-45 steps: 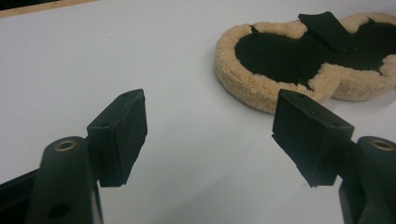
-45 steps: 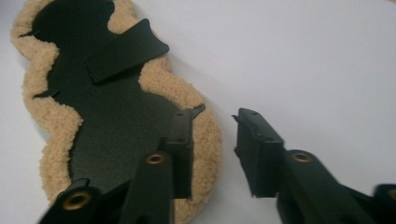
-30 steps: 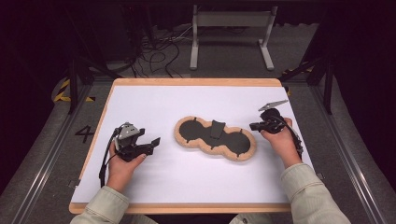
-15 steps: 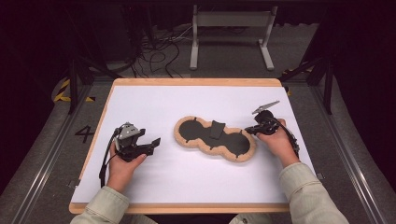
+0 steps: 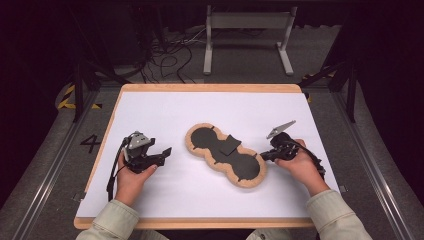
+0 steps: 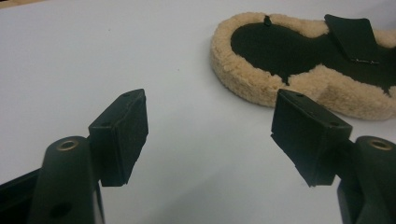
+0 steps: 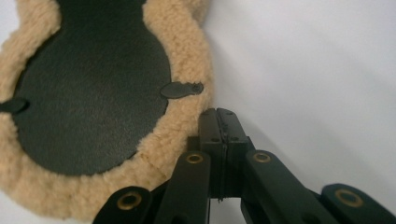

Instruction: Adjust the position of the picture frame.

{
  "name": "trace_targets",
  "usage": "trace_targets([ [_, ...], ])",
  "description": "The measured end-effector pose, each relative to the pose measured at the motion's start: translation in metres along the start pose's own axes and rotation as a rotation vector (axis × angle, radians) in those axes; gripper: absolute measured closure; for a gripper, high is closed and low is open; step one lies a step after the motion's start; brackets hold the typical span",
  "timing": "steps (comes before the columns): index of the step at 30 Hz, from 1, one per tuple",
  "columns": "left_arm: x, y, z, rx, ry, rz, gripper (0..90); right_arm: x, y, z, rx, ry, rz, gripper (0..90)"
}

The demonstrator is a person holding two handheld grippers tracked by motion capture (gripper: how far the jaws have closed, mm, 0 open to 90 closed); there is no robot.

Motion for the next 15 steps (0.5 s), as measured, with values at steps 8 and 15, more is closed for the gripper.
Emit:
trace_targets([
  [8,0.000,-0.001,-0.003,0.017,0.032,-0.018,47.5,0.011,0.039,-0.006,-0.088,0.044,0.038,90.0],
  [15,0.002,-0.005,-0.004,0.010,0.084,-0.038,65.3,0.021,0.066,-0.005,-0.172,0.077,0.070,90.0],
])
Point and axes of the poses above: each handheld gripper's, and its own axes: x roughly forward along the jaws, z roughly out of its top, y roughly to its left, the point moved 9 cm from there along x, roughly forward along the jaws, and after that the axes turned 11 degrees about z, right-handed, at the moved point
